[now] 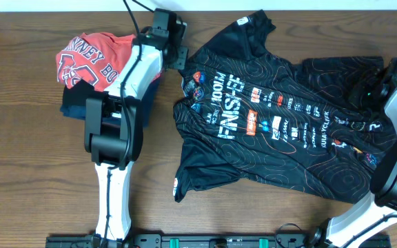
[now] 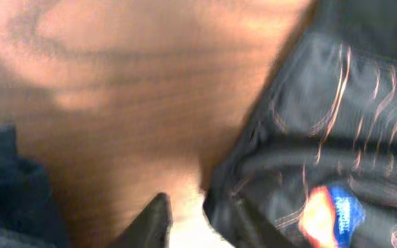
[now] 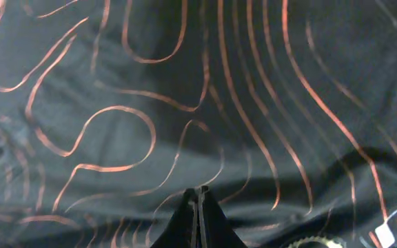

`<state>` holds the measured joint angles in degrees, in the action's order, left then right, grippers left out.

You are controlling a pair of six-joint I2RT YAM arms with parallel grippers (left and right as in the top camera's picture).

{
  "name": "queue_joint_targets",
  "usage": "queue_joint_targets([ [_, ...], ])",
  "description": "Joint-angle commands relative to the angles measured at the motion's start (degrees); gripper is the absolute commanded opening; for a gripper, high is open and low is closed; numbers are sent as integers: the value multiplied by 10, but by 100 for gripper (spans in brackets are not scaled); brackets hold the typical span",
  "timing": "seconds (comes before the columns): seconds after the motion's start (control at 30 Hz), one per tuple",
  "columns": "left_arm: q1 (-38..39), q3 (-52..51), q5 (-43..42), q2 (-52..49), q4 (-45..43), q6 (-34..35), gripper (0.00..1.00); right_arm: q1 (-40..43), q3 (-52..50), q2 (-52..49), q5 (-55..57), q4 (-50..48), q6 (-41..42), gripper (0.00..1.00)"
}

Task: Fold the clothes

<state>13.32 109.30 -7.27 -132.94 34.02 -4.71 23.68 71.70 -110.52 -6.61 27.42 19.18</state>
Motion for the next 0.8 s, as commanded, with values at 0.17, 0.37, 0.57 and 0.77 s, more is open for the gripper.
queue_joint_targets([
  [0.17, 10, 18, 2, 159, 93, 1, 83, -6, -2, -109, 27, -49, 75, 1],
  [0.37, 12, 18, 2, 254, 142, 1, 92, -7, -2, -203, -17, -192, 158, 1],
  [0.57, 16, 18, 2, 302, 191, 0, 97, -9, 3, -235, -133, -363, 205, 1],
  [0.77, 16, 14, -24, 304, 256, 0, 98, 3, 36, -184, -235, -387, 169, 6],
])
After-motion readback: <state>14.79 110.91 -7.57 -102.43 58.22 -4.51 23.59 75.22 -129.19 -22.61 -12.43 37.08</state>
